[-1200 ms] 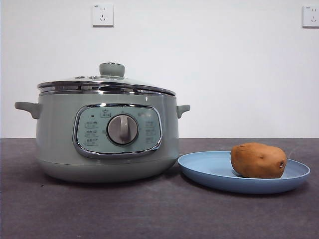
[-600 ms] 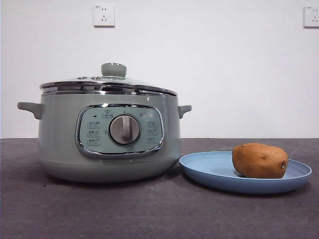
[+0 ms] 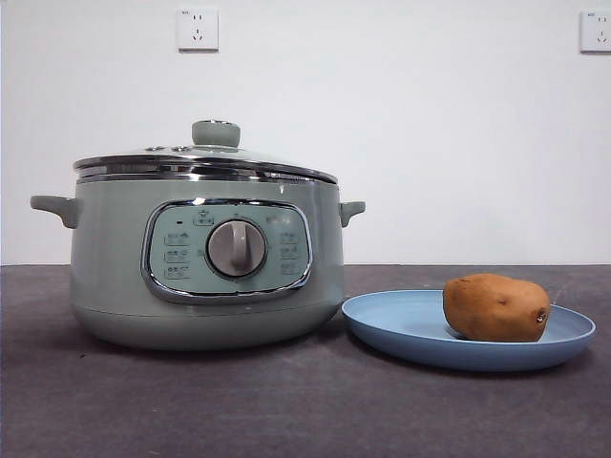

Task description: Take the potato out from the steamer,put the potato on the plate,close the lid

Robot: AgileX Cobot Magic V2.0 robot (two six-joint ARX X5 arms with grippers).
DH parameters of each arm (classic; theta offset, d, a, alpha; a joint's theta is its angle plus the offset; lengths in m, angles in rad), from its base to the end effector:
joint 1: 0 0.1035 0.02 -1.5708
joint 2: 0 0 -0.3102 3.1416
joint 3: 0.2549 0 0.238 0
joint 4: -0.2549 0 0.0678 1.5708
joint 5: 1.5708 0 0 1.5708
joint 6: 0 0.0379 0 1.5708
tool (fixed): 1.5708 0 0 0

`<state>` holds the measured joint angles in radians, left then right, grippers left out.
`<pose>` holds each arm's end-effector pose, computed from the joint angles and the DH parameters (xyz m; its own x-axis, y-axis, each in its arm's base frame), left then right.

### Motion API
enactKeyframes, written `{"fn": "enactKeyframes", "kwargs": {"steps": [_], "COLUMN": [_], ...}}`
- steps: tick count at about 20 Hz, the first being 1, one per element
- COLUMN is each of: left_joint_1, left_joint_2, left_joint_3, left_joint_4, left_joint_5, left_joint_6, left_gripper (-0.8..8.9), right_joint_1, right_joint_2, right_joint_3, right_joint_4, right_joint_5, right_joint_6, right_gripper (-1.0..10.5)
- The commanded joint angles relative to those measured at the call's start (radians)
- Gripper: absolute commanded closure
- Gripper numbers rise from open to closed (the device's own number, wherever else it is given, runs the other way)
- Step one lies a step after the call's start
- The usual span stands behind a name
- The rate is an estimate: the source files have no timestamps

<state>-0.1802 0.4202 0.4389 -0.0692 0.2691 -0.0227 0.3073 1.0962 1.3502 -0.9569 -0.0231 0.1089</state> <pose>0.0672 -0.0225 0.2891 0.8995 -0.4341 -0.0487 0.4328 0.9008 -0.0361 0.1586 0.0513 0.4271 0.7201 0.2527 -0.6463 -0.2503 0.9632 0.0978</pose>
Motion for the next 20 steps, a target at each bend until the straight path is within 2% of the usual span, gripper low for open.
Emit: {"fn": "enactKeyframes", "kwargs": {"steps": [1,4,8,13,17,20], "left_joint_1": [0.038,0.074,0.105,0.117,0.117,0.117], "left_joint_2": [-0.097,-0.2,-0.298,-0.346,-0.392,-0.412], "left_joint_3": [-0.162,-0.315,-0.436,-0.436,-0.436,-0.436], "left_joint_4": [0.131,0.227,0.227,0.073,-0.119,-0.115], "left_joint_5": [-0.003,-0.005,-0.013,-0.092,-0.19,-0.191], "left_joint_6": [-0.067,-0.125,-0.165,-0.172,-0.215,-0.214], "left_gripper": [8.17,8.17,8.17,8.17,8.17,8.17], "right_joint_1": [0.0,0.0,0.0,0.0,0.0,0.0], "right_joint_2": [-0.004,-0.004,-0.004,-0.004,-0.004,-0.004], "right_joint_3": [-0.002,-0.002,-0.002,-0.002,-0.002,-0.002], "right_joint_4": [0.005,0.005,0.006,0.005,0.005,0.005], "right_joint_5": [0.003,0.003,0.003,0.003,0.003,0.003], "right_joint_6": [0.006,0.006,0.006,0.006,0.006,0.006], "right_gripper": [9.5,9.5,9.5,9.5,9.5,9.5]}}
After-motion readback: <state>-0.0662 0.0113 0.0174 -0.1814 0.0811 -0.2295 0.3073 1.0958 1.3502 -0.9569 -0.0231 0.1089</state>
